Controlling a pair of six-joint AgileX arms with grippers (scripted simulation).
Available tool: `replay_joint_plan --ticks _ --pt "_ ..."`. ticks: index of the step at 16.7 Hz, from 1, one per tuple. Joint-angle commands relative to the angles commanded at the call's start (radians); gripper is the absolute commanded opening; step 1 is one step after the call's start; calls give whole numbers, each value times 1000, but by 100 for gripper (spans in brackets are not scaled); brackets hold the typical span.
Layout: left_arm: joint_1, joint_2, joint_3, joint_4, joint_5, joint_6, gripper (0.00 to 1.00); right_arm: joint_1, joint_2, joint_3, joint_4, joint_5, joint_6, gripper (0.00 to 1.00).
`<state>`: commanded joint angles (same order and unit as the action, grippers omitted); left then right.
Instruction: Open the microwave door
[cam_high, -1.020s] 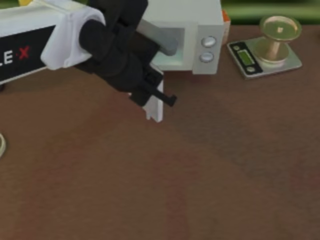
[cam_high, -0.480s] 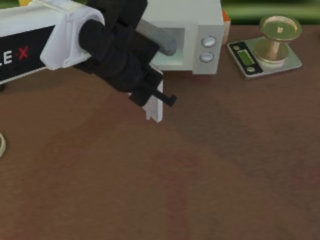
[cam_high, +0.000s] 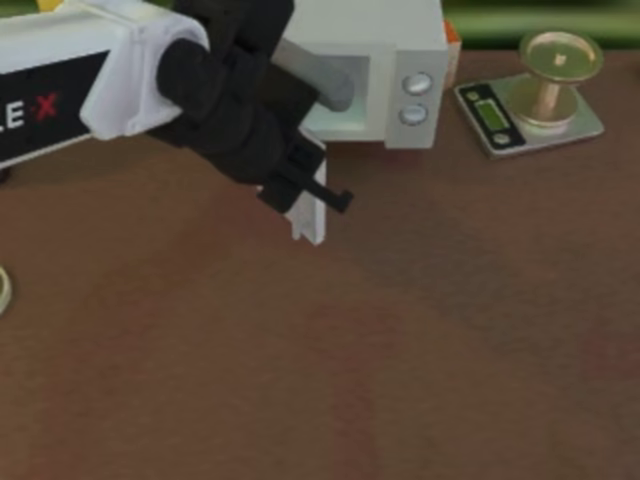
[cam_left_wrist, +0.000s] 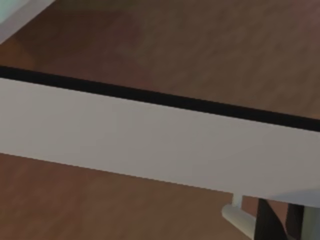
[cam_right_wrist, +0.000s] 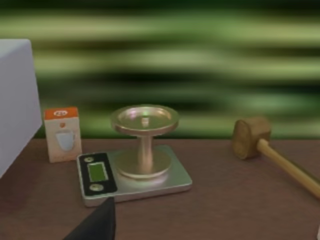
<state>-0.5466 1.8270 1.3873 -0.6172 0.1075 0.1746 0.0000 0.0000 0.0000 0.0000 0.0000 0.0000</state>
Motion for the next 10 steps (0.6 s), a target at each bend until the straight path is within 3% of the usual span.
replay_joint_plan --ticks 10 --pt "68 -55 -56 -17 89 174 0 0 0 0 0 0 0 100"
